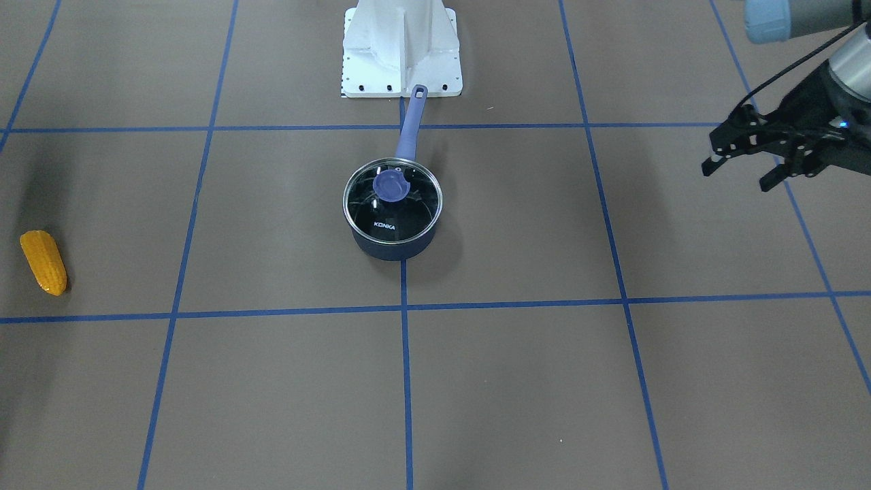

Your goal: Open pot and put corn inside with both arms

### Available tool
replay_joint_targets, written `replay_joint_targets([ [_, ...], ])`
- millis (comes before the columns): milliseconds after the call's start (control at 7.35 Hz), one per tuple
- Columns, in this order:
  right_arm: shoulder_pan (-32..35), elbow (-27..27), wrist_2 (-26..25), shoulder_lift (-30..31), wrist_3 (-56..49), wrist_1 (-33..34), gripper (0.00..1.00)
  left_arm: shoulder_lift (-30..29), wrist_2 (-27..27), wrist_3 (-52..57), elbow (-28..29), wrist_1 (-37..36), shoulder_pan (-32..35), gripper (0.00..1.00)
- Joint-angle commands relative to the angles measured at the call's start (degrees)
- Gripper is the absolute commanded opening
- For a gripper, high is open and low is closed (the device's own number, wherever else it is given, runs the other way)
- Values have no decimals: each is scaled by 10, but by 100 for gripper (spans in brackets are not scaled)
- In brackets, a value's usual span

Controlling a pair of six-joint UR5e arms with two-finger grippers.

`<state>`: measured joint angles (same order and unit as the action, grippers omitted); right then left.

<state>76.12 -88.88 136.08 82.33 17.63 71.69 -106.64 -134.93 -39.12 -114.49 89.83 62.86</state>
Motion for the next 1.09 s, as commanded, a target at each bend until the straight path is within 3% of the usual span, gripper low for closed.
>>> replay_joint_targets([
  [0,-35,7,-27,-15,9,1,100,-99,49,-133,-10,-60,-83,98],
  [408,-48,21,-48,-8,1,-1,100,-177,141,-309,-29,-90,-202,98],
  [544,-65,20,-49,5,-6,-2,100,-217,169,-321,-28,-131,-223,98],
  [680,-83,21,-53,23,-5,-34,100,-259,198,-343,-22,-168,-256,98],
  [952,-108,27,-56,26,0,-45,100,-314,229,-367,30,-171,-287,98],
])
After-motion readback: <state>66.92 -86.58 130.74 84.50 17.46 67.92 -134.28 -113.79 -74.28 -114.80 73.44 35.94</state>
